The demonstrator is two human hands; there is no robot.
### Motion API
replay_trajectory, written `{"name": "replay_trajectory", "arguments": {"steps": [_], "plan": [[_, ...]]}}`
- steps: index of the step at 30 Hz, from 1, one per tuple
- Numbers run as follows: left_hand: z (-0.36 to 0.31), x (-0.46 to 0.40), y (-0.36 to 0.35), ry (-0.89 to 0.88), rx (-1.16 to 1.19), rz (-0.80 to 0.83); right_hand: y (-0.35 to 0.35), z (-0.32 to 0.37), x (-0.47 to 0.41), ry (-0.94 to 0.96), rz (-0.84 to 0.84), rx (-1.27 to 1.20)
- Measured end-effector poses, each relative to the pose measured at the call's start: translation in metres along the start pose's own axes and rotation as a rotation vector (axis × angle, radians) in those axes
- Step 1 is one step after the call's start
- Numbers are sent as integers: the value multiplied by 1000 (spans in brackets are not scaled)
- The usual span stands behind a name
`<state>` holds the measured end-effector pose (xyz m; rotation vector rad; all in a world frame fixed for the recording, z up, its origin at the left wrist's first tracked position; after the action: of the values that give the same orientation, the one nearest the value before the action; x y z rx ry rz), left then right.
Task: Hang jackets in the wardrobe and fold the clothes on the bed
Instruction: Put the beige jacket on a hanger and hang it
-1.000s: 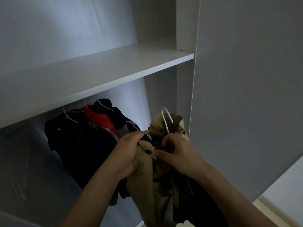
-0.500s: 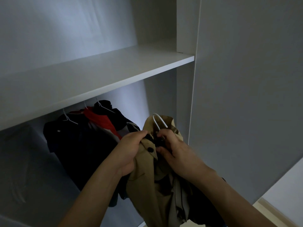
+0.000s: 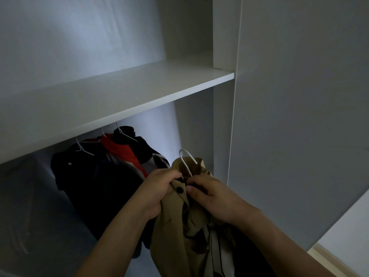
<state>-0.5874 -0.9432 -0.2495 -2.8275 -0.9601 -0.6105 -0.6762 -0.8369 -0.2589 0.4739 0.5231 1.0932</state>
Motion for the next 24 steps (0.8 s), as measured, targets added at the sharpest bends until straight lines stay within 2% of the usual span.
{"name": "replay_trajectory", "arguments": {"steps": [7,13,20,22,24], "plan": [[-3,2,-4,-47,56,-102,5,3,-5,35,-26,185],[-19,3,1,-229,-64,-260,16,-3,-15,-117,79,-280],[-54,15,30,-401,-162,-398,31,12,-32,-130,144,-250],[-68,11,36,-440,-325,-398,31,10,-38,-173,132,-376],[-78,12,42,-439,-669,-479,34,14,-43,-202,97,-449]]}}
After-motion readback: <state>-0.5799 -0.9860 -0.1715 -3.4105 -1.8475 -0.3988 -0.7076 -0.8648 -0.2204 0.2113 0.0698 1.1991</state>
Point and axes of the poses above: each hand's wrist, its own x-axis away from the middle knuckle, its own y-axis out of the back of the hand, z = x × y, the point moved 7 cm from there along -x, towards the middle knuckle, and after that the axes turned 1 degree about y, right-handed, at the moved point
